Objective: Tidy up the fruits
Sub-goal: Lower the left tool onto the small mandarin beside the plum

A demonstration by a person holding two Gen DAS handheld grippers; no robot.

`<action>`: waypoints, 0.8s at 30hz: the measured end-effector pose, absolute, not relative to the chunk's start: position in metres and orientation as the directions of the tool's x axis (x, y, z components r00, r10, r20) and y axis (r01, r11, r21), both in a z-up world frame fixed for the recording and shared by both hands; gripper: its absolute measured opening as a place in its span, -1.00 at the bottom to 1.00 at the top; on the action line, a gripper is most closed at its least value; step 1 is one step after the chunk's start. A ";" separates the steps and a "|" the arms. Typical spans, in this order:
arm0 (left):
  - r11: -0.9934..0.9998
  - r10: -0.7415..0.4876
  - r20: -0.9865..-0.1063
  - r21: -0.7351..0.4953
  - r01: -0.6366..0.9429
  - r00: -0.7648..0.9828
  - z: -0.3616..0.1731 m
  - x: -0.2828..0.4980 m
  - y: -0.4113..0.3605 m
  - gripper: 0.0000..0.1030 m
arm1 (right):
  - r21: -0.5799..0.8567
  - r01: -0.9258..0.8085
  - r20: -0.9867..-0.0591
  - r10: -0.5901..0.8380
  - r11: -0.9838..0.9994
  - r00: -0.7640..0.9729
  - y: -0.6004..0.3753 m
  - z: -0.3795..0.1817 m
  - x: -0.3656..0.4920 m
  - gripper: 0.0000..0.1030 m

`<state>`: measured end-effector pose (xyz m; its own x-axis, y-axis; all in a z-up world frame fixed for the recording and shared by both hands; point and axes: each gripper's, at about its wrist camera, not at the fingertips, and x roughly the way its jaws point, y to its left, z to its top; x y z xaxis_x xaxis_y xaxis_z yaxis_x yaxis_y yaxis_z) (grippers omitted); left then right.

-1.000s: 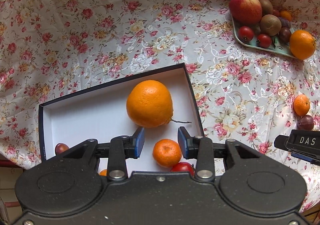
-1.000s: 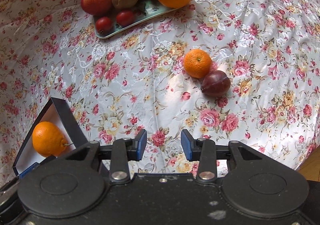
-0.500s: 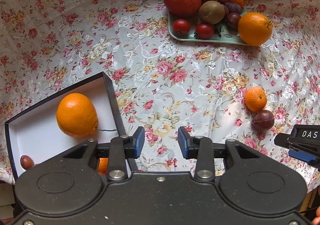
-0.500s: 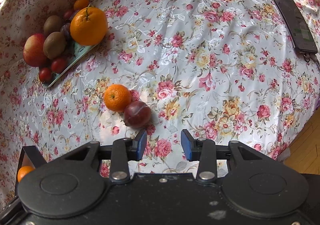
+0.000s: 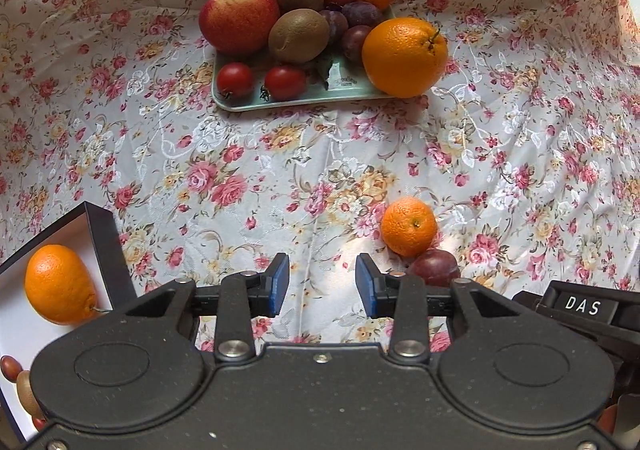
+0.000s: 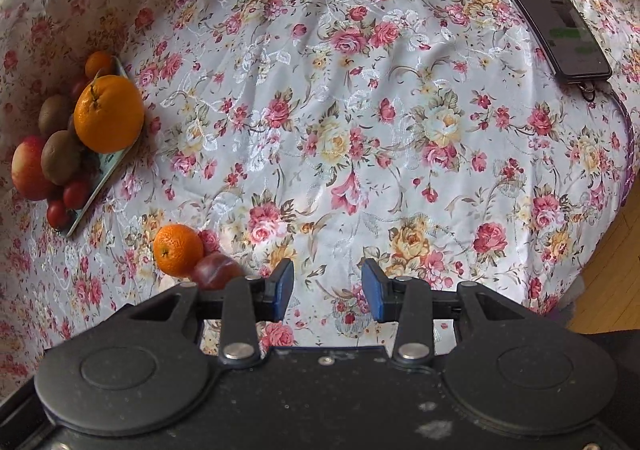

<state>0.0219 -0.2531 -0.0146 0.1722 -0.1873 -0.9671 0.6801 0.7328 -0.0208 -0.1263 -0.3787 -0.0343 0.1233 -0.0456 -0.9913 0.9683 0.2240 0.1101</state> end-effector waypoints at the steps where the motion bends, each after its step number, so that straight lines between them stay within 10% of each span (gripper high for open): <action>1: 0.729 -0.193 -0.968 -0.031 0.683 0.162 -0.017 0.022 -0.258 -0.10 | 0.106 0.969 -0.991 -0.052 0.222 0.120 -0.381 -0.035 -0.126 -0.20; 24: 0.704 -0.233 -0.971 -0.132 0.698 0.052 -0.043 0.020 -0.311 -0.06 | 0.076 0.972 -0.988 -0.116 0.221 0.104 -0.412 -0.043 -0.123 -0.20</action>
<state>0.0204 -0.3114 -0.0435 0.0520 -0.2333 -0.9710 0.6984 0.7035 -0.1316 -0.1231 -0.4124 -0.0428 0.1036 -0.1163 -0.9878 0.9723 0.2209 0.0759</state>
